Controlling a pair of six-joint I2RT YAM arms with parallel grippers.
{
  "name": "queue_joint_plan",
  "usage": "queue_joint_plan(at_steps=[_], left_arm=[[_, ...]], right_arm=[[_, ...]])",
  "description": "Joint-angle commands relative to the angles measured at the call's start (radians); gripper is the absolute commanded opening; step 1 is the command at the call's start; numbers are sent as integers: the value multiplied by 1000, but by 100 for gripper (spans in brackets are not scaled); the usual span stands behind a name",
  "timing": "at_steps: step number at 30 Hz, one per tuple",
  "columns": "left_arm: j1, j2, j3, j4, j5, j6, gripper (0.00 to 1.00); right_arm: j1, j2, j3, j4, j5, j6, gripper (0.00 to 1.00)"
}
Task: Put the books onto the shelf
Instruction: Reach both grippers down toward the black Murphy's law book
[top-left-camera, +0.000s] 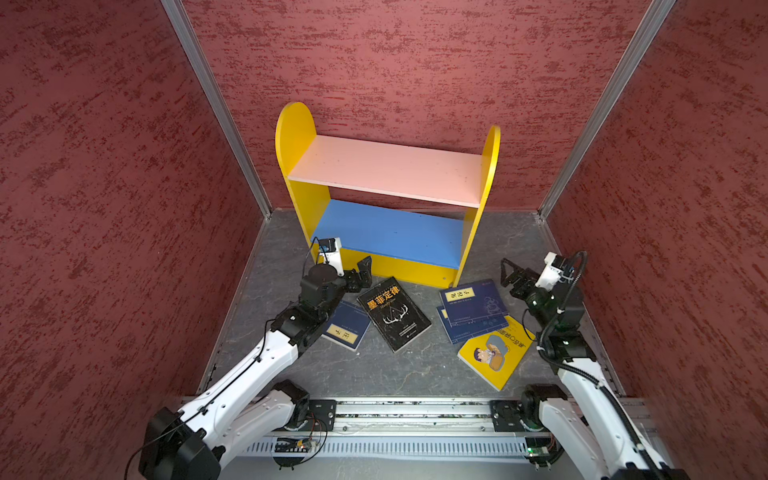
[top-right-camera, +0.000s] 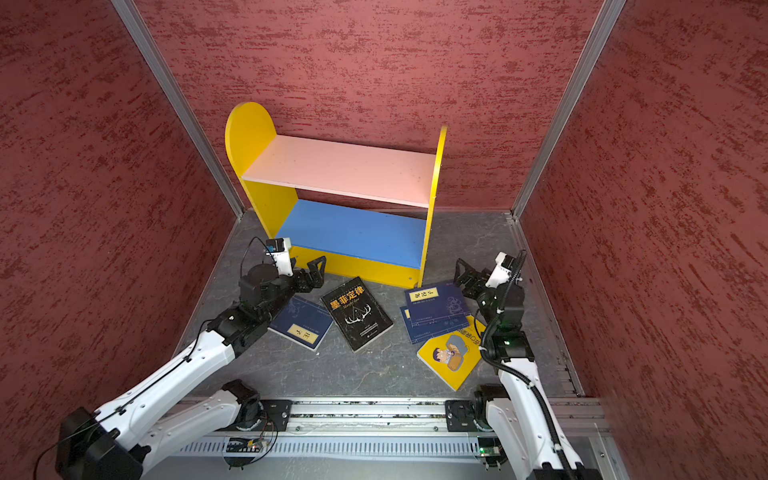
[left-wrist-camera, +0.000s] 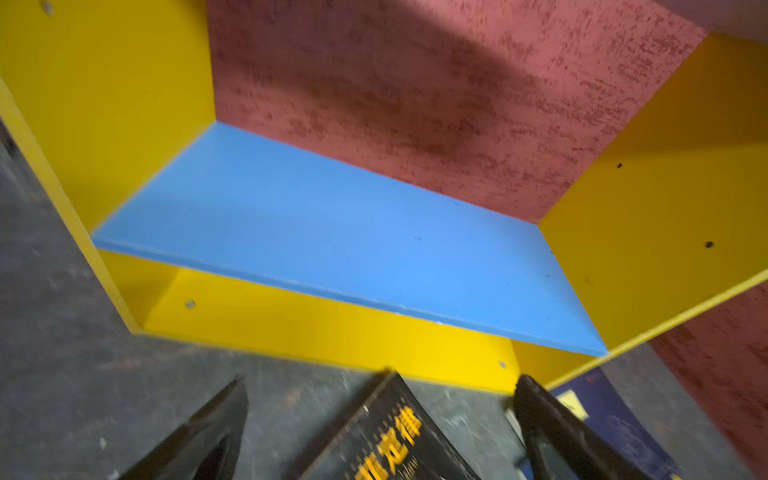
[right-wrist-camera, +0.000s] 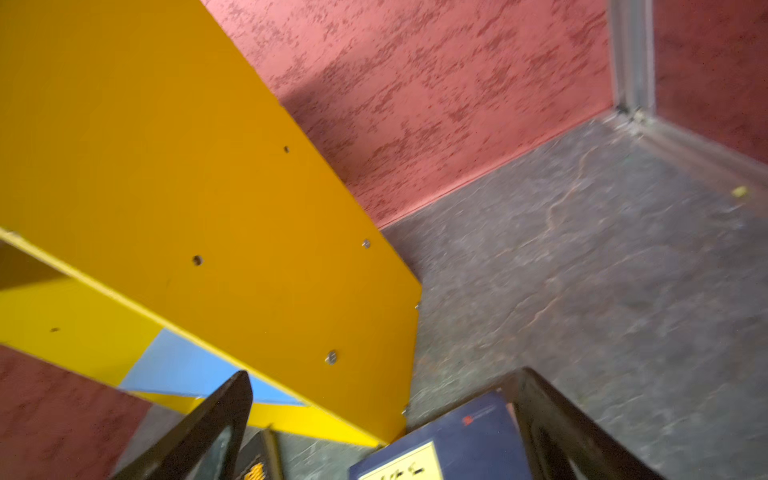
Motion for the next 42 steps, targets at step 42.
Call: queue_joint_plan(at_steps=[42], left_arm=[[-327,-195,-383,-169,-73,-858,99]], right_arm=[[780,518,156,-168,459,160,99]])
